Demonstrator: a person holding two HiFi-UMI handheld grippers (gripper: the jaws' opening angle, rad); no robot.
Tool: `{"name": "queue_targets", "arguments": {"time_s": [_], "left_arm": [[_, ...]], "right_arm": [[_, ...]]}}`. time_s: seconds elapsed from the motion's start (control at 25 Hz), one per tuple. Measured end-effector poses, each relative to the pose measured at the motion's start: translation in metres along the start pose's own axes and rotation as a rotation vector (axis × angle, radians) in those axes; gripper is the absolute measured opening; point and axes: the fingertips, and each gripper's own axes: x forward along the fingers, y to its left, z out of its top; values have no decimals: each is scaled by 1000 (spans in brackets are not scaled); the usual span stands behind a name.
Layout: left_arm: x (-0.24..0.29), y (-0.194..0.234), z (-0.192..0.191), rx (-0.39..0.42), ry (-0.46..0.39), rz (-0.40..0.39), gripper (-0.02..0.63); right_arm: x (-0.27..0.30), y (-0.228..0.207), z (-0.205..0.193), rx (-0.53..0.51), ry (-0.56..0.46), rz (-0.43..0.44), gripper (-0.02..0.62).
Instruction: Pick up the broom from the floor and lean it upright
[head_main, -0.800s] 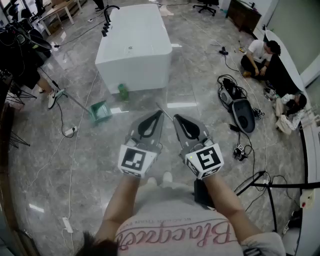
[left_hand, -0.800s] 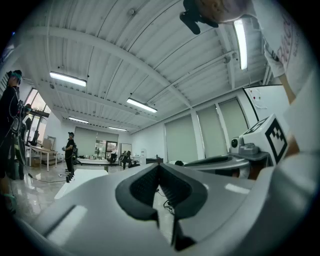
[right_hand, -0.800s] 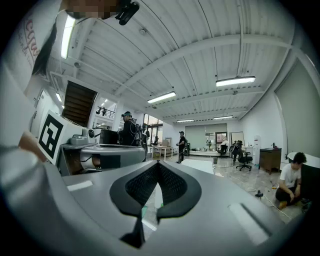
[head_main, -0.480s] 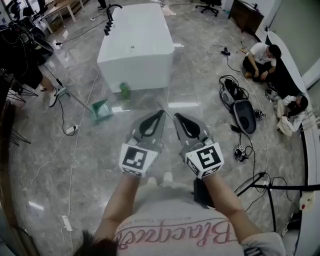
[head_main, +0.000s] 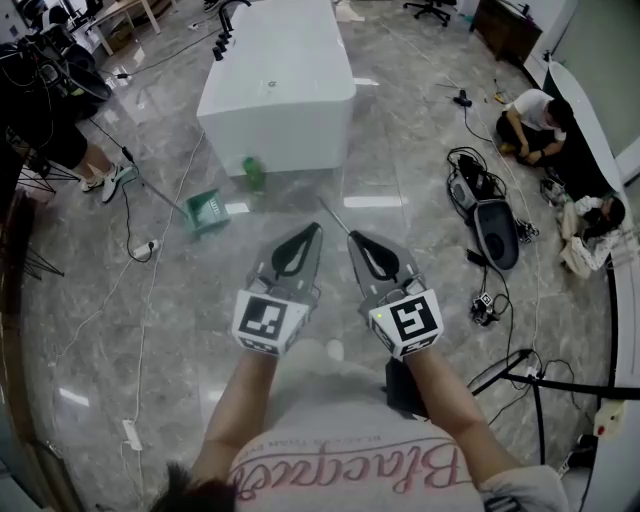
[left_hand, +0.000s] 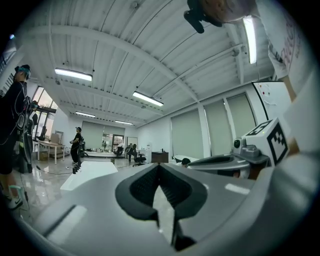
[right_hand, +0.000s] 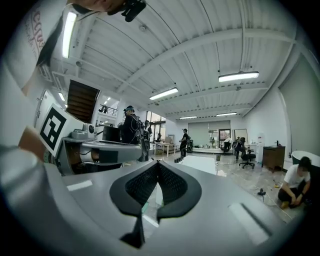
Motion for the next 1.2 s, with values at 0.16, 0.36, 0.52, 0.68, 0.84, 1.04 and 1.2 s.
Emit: {"name": "queue_targets", "arguments": {"time_s": [0.16,0.36,0.52,0.68,0.84,1.04,1.2], "left_arm": [[4,18,-13,-39,23,52,-2],[22,48,-27,-64,39,74,-2],[50,77,-31,-67,23,55,-2],[87,115,-43,-77,28,5,-2],[128,150,-63,-68,67,-64,-2],[172,181,-93,-66,126,-156,-2],[197,204,-125,-81,194,-205,-2]], "right_arm": [[6,-10,-17,61,33,22,2],[35,-26,-25,103,45,25,2],[68,-42,-35,98,68,19,2],[114,-64,-49,103,106,3,2],[160,-87,-63,97,160,-4,2],[211,-119,-87,105,234,-48,2],[243,-135,-118,120,302,-73,2]]}}
